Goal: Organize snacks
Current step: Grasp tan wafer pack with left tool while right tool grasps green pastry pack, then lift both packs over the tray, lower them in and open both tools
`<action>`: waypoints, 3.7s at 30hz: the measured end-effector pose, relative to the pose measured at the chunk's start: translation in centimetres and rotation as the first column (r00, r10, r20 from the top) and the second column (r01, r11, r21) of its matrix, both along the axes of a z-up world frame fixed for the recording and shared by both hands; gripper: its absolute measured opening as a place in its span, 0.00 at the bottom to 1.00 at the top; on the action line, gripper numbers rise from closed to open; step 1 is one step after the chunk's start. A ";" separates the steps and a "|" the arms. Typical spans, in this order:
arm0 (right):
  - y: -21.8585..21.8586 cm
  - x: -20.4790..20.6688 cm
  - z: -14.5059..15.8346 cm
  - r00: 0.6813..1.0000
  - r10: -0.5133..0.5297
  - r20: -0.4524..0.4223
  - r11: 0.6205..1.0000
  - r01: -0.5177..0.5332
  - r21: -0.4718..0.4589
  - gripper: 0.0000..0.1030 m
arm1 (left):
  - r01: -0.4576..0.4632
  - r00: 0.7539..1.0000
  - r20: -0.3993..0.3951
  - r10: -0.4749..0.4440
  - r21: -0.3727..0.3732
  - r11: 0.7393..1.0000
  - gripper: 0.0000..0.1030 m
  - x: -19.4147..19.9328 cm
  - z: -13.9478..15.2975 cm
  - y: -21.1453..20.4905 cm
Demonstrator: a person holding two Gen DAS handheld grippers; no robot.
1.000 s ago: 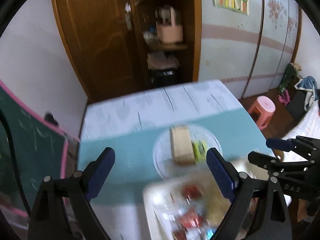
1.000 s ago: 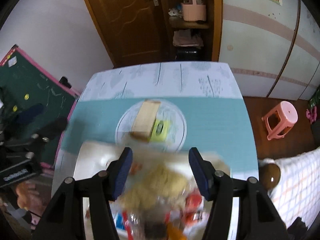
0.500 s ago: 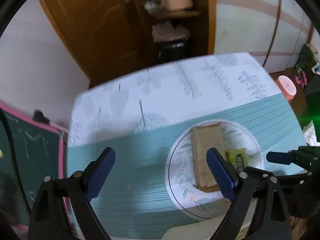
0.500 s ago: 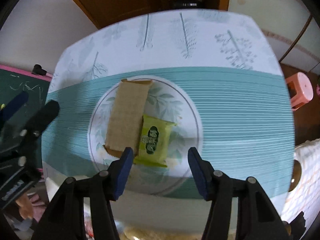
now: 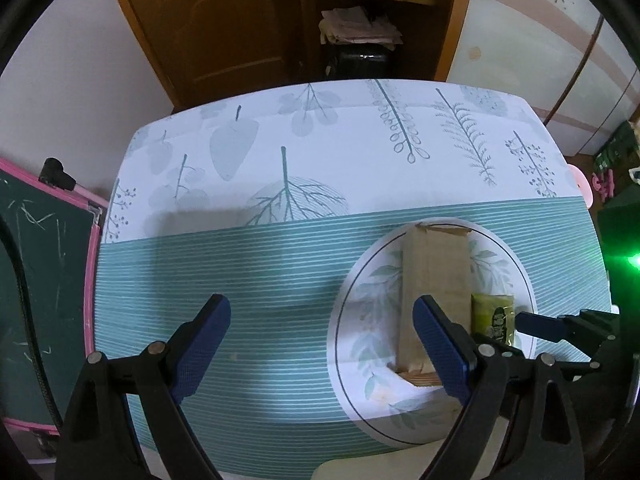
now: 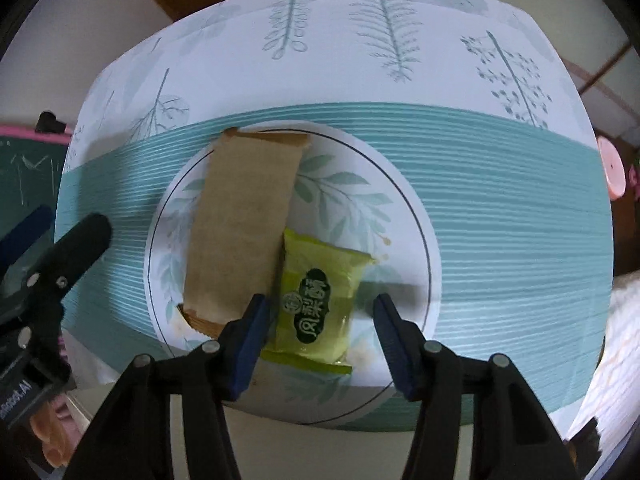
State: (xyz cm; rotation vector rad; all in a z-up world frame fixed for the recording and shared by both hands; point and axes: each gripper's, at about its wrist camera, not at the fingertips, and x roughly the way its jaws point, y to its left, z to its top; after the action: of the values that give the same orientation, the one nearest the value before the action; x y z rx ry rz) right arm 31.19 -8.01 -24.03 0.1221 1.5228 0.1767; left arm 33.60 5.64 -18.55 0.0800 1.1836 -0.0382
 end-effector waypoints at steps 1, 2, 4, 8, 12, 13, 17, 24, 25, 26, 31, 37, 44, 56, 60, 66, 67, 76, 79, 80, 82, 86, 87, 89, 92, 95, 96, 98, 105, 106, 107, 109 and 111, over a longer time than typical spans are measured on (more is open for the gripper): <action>0.1 -0.1 -0.1 1.000 0.012 -0.003 1.000 -0.012 -0.029 0.50 | 0.001 1.000 -0.005 -0.001 0.002 1.000 0.89 0.0 0.0 -0.2; 0.1 -0.1 -0.1 1.000 0.029 -0.001 0.998 -0.029 -0.053 0.40 | 0.003 1.000 -0.010 -0.003 0.003 1.000 0.89 0.0 -0.2 -0.5; -0.1 -0.4 -0.1 0.998 0.063 0.006 0.994 -0.062 -0.089 0.37 | 0.011 1.000 -0.023 -0.011 0.005 1.000 0.89 0.1 -0.4 -1.1; -2.4 -0.7 -0.2 0.999 0.037 0.009 0.994 -0.036 -0.104 0.36 | 0.041 0.997 -0.061 -0.041 0.000 0.999 0.89 0.3 -1.0 -2.9; -4.9 -0.7 -0.2 1.000 -0.015 0.008 0.996 0.015 -0.087 0.36 | 0.075 0.990 -0.123 -0.073 0.007 0.997 0.89 0.7 -2.5 -5.3; -5.4 -0.7 -0.2 1.000 -0.025 0.009 0.996 0.026 -0.081 0.36 | 0.080 0.987 -0.140 -0.078 0.011 0.997 0.89 0.9 -2.9 -5.8; -6.5 -0.8 -0.2 0.999 -0.043 0.008 0.998 0.043 -0.047 0.36 | 0.093 0.975 -0.206 -0.084 0.032 0.995 0.86 1.7 -4.6 -7.6; -6.8 -1.2 0.0 0.999 -0.034 0.022 0.999 0.035 -0.033 0.37 | 0.099 0.941 -0.325 -0.092 0.006 0.995 0.67 2.5 -6.5 -9.0; -7.0 -1.4 0.0 0.999 -0.033 0.023 0.999 0.033 -0.031 0.37 | 0.083 0.940 -0.330 -0.082 -0.011 0.996 0.65 2.7 -6.5 -8.9; -7.0 -1.3 0.0 0.999 -0.031 0.024 0.999 0.032 -0.030 0.37 | 0.076 0.938 -0.338 -0.077 -0.017 0.997 0.64 2.8 -6.6 -8.9; -8.1 -1.5 0.5 0.999 -0.040 0.028 0.999 0.040 -0.006 0.36 | 0.074 0.942 -0.327 -0.081 -0.033 0.997 0.52 2.9 -6.4 -9.3; -9.1 -1.8 0.5 0.998 -0.060 0.018 0.997 0.059 0.041 0.36 | 0.034 0.958 -0.279 -0.057 -0.086 0.996 0.50 2.3 -5.6 -8.6; -10.6 -2.3 3.2 0.990 -0.125 0.067 0.986 0.117 0.119 0.36 | 0.050 0.986 -0.152 -0.064 -0.094 0.994 0.50 0.8 -0.5 -8.5; -9.1 -9.4 16.2 0.939 -0.120 0.322 0.981 0.063 0.183 0.36 | 0.159 0.966 0.215 -0.144 -0.055 0.986 0.50 -10.8 15.9 -6.9; -7.8 -12.6 20.7 0.909 -0.084 0.408 0.985 0.013 0.174 0.36 | 0.175 0.942 0.302 -0.148 -0.066 0.982 0.50 -15.5 20.4 -5.2; -6.6 -18.2 26.1 0.850 -0.032 0.525 0.987 -0.055 0.149 0.36 | 0.194 0.913 0.377 -0.153 -0.073 0.978 0.51 -22.0 24.1 -3.3; -6.4 -19.0 26.7 0.842 -0.027 0.540 0.987 -0.062 0.146 0.36 | 0.198 0.910 0.385 -0.156 -0.072 0.978 0.51 -23.0 24.6 -3.1; -5.5 -24.9 29.4 0.780 0.016 0.625 0.987 -0.112 0.115 0.36 | 0.221 0.903 0.394 -0.171 -0.086 0.971 0.51 -29.5 24.2 -2.8; -5.1 -26.4 29.3 0.770 0.030 0.638 0.990 -0.112 0.088 0.36 | 0.217 0.913 0.373 -0.166 -0.097 0.971 0.51 -30.8 22.9 -2.7; -4.9 -26.7 29.0 0.771 0.033 0.636 0.990 -0.112 0.084 0.36 | 0.215 0.917 0.364 -0.164 -0.105 0.971 0.51 -31.0 22.4 -2.7; -4.6 -27.2 28.6 0.778 0.037 0.628 0.990 -0.113 0.081 0.36 | 0.207 0.927 0.341 -0.155 -0.120 0.971 0.51 -31.4 21.4 -2.7; -4.2 -27.9 27.5 0.789 0.050 0.613 0.991 -0.114 0.065 0.36 | 0.184 0.941 0.309 -0.139 -0.123 0.975 0.51 -31.7 19.7 -2.9; -4.1 -28.0 27.3 0.791 0.050 0.610 0.991 -0.113 0.066 0.36 | 0.178 0.943 0.305 -0.136 -0.117 0.977 0.51 -31.8 19.3 -3.0; -4.0 -28.2 26.9 0.793 0.049 0.607 0.992 -0.111 0.064 0.36 | 0.166 0.947 0.296 -0.127 -0.109 0.980 0.51 -31.8 18.7 -3.1; -4.0 -28.2 26.1 0.800 0.046 0.598 0.994 -0.098 0.054 0.36 | 0.149 0.956 0.269 -0.114 -0.112 0.982 0.52 -31.6 17.7 -3.1; -4.0 -28.1 24.9 0.819 0.041 0.573 0.995 -0.084 0.050 0.37 | 0.128 0.964 0.248 -0.099 -0.105 0.986 0.56 -31.4 16.7 -3.2; -3.9 -28.0 24.2 0.830 0.040 0.556 0.996 -0.080 0.047 0.37 | 0.120 0.964 0.248 -0.092 -0.099 0.988 0.61 -31.4 16.5 -3.2; -3.8 -27.9 23.3 0.843 0.044 0.536 0.997 -0.075 0.036 0.41 | 0.108 0.964 0.255 -0.082 -0.090 0.990 0.92 -31.5 16.0 -3.2; -4.0 -28.3 21.3 0.840 0.011 0.542 1.000 -0.012 -0.002 0.71 | 0.094 0.974 0.214 -0.072 -0.091 0.991 0.95 -31.2 14.2 -3.3; -4.0 -28.4 21.2 0.838 0.010 0.545 1.000 -0.007 -0.008 0.72 | 0.088 0.976 0.205 -0.068 -0.089 0.992 0.95 -31.1 13.9 -3.3; -4.0 -28.5 21.1 0.837 0.007 0.547 1.000 -0.001 -0.012 0.75 | 0.083 0.977 0.201 -0.064 -0.085 0.993 0.95 -31.1 13.6 -3.2; -4.1 -28.7 20.7 0.834 -0.003 0.551 1.000 0.015 -0.016 0.79 | 0.070 0.978 0.202 -0.054 -0.068 0.995 0.95 -31.1 13.3 -3.2; -4.2 -28.8 20.5 0.833 -0.020 0.553 0.999 0.031 -0.012 0.80 | 0.053 0.976 0.213 -0.042 -0.047 0.997 0.95 -31.3 13.2 -3.1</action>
State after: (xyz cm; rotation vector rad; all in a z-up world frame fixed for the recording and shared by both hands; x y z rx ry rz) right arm 2.43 -12.21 -3.58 0.0659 0.9392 0.1580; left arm 2.34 2.58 -5.37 0.0647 0.9663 -0.1006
